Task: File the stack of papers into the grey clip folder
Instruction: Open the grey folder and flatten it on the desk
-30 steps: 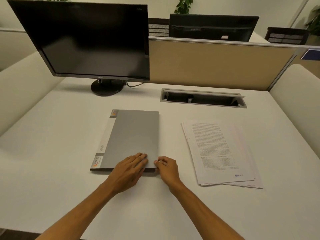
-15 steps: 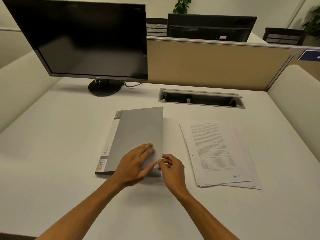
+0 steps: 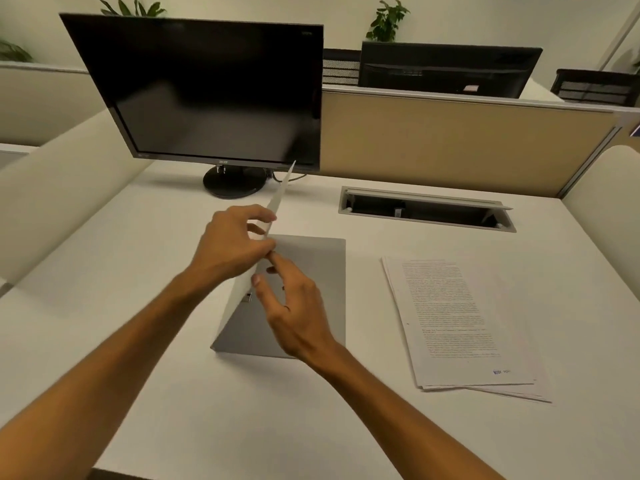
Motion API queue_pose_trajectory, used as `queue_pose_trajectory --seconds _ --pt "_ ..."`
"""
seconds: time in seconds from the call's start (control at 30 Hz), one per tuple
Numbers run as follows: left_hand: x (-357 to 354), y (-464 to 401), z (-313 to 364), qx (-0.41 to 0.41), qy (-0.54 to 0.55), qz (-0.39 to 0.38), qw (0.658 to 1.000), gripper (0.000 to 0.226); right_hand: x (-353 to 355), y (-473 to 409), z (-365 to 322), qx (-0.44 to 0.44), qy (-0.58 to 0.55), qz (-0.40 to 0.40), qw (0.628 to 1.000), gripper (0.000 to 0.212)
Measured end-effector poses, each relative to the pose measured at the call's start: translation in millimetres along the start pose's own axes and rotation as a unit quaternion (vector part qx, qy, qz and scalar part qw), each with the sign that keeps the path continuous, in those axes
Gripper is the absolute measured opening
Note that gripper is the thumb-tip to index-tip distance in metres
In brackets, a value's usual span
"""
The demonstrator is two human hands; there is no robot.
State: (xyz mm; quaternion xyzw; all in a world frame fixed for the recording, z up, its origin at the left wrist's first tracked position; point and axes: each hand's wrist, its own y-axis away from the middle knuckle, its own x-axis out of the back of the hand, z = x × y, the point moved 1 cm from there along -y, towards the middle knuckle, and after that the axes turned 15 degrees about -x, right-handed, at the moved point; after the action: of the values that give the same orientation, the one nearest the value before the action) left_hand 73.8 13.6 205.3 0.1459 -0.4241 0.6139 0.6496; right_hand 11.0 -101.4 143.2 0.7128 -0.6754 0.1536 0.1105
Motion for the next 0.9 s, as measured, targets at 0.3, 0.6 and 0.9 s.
queue_pose_trajectory --seconds 0.3,0.6,0.9 --pt "58.5 10.7 -25.4 0.015 -0.194 0.011 0.981 0.039 -42.6 -14.9 8.7 0.049 0.258 -0.028 0.964 0.071" --pt "91.0 27.0 -100.7 0.064 -0.383 -0.099 0.916 0.042 -66.0 -12.3 106.2 -0.101 0.439 -0.153 0.88 0.108" --pt "96.5 40.7 -177.7 0.143 -0.389 -0.187 0.89 0.075 -54.8 1.4 137.6 -0.114 0.45 -0.134 0.875 0.099"
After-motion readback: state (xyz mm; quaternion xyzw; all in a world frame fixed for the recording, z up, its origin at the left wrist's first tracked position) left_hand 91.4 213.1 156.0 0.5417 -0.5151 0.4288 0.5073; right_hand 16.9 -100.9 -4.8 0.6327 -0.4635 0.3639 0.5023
